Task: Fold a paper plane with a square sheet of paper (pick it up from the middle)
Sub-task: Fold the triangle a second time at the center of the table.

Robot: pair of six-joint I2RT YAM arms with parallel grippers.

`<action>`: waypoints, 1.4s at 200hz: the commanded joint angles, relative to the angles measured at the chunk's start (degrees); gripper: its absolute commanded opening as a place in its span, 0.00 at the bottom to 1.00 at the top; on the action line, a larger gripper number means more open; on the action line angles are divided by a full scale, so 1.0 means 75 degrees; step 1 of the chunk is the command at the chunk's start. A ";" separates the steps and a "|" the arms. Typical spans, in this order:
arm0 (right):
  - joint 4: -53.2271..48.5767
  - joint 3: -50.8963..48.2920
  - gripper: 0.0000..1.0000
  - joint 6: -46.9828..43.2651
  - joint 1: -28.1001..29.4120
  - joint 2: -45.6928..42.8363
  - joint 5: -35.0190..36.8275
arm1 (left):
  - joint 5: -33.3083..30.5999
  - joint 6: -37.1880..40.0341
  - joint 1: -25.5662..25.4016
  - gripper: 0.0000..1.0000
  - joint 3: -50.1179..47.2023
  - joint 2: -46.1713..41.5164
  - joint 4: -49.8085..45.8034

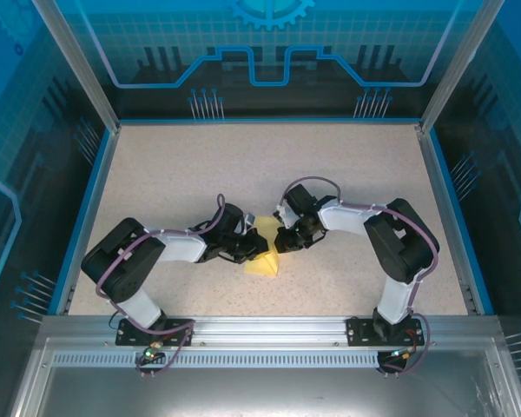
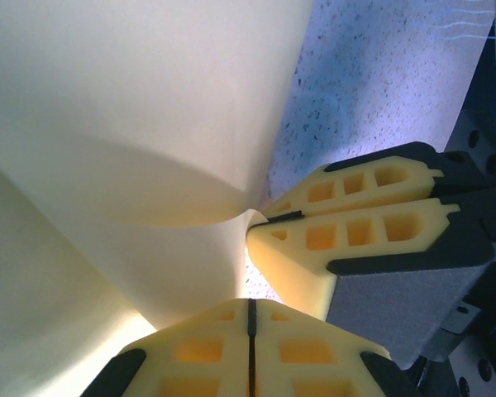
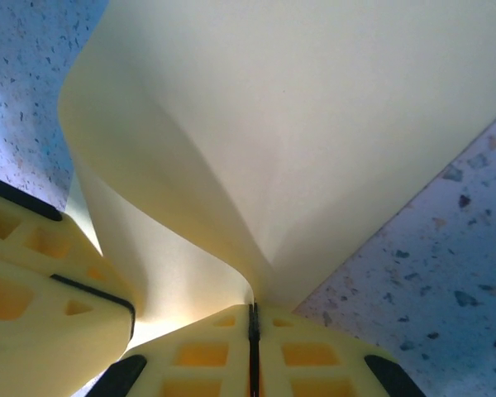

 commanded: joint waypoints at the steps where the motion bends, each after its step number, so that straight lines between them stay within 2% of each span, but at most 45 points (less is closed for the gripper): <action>1: -0.0218 0.0228 0.09 -0.0118 -0.0085 0.0129 0.0077 | -0.0065 0.0222 -0.0079 0.08 0.0018 -0.0187 -0.0052; 280: -0.0404 0.0288 0.10 -0.0148 -0.0114 0.0082 0.0199 | -0.0307 0.0294 -0.0078 0.07 0.0099 0.0373 -0.0466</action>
